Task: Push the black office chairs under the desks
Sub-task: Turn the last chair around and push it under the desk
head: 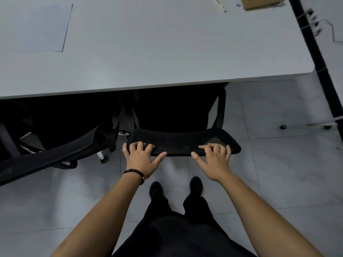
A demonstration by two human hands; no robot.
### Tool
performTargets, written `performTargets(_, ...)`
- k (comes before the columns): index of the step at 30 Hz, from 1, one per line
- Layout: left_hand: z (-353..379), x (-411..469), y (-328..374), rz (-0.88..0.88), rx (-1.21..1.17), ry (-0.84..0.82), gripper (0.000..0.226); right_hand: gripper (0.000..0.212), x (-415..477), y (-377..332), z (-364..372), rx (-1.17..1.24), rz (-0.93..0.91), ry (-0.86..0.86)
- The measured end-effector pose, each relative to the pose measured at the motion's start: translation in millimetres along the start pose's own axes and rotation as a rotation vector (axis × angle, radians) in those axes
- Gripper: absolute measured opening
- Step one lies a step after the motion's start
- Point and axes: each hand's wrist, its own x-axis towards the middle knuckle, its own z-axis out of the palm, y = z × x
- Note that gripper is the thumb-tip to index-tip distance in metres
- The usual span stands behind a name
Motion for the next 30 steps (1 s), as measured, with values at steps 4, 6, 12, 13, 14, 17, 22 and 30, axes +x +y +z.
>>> performTargets(4,-4,5,4,-0.020,0.004,0.010,0.080,0.066,6,0,-6,0.013,-0.002,0.012)
performTargets(6,-2,5,7,-0.034,0.002,0.003,0.080,0.066,8,3,-8,0.005,-0.005,0.020)
performTargets(12,-9,2,-4,0.042,-0.109,0.012,0.076,0.063,9,-4,-12,-0.026,0.016,0.052)
performTargets(13,-14,3,-14,0.061,-0.156,0.042,0.077,0.061,10,-12,-13,-0.023,0.023,0.071)
performTargets(14,-20,6,-26,0.065,-0.199,0.109,0.073,0.059,11,-23,-11,-0.019,0.022,0.094)
performTargets(17,-34,19,-71,-0.060,-0.140,0.327,0.055,0.053,14,-53,-2,-0.012,-0.015,0.071)
performTargets(22,-25,27,-147,-0.387,0.032,0.020,0.056,0.069,14,-61,10,-0.058,0.029,0.047)
performTargets(30,0,-8,-174,-0.418,0.083,-0.014,0.064,0.073,15,-62,7,-0.075,0.039,0.039)
